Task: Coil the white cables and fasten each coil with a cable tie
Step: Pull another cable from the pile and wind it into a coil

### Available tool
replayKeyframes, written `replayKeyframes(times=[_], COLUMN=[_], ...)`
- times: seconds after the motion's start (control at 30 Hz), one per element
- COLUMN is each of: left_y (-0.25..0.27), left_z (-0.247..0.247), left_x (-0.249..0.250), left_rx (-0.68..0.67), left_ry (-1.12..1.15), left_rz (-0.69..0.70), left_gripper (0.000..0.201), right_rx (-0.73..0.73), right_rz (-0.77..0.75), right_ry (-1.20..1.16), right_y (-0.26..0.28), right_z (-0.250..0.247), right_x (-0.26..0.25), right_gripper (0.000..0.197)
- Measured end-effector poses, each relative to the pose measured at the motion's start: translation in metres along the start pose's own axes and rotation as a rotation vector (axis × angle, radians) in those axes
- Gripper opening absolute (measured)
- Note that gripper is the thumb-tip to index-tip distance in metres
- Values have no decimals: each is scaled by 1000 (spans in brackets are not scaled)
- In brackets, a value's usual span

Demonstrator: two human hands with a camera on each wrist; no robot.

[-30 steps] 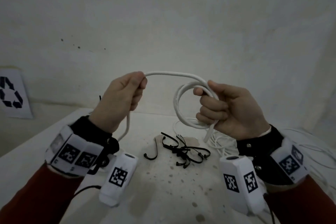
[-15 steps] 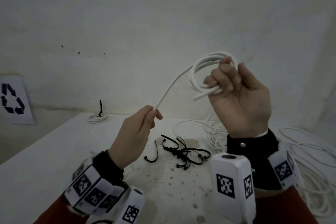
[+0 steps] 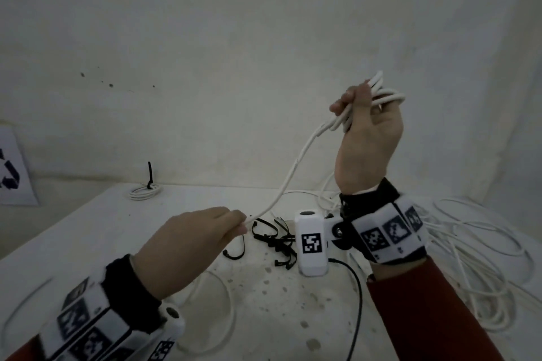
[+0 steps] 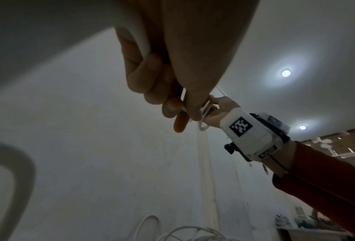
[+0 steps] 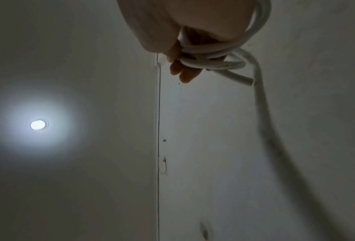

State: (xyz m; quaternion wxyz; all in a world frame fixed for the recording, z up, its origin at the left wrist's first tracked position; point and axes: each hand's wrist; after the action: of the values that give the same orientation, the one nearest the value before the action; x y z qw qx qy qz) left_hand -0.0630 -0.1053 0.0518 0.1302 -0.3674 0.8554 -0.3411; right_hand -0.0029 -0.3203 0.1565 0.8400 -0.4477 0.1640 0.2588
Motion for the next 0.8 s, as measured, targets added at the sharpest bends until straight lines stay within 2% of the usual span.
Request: replayKeyframes(times=[0.07, 0.2, 0.27, 0.37, 0.5, 0.63, 0.73, 0.8], left_y=[-1, 2, 1, -4, -9, -20, -29, -35], left_z=[3, 13, 12, 2, -17, -42, -61, -68], left_x=[2, 1, 5, 13, 8, -2, -10, -16], left_rx=[-39, -109, -114, -86, -77, -14, 46, 78], left_ry=[-70, -142, -138, -103, -38, -54, -130, -142], left_rz=[4, -17, 9, 64, 107, 154, 100, 40], left_gripper=[36, 50, 55, 50, 41, 28, 24, 24], right_rx=[52, 69, 64, -6, -231, -641, -926, -1003], right_rz=[45, 178, 130, -43, -180, -250, -94, 73], right_ry=[5, -155, -107, 138, 489, 877, 874, 758], right_y=[1, -5, -5, 1, 10, 15, 21, 29], right_z=[4, 7, 9, 9, -9, -31, -42, -43], right_x=[-1, -8, -5, 10, 33, 44, 44, 37], right_gripper=[9, 14, 19, 16, 18, 22, 15, 23])
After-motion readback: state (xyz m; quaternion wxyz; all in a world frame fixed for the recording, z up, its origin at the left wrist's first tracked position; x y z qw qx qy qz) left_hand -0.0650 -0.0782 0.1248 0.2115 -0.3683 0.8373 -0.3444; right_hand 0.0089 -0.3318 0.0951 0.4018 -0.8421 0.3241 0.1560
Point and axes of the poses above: each hand's wrist, its own y-axis away from the middle knuckle, its own z-axis out of the palm, x = y × z, and after that the axes turned 12 degrees about y, right-handed
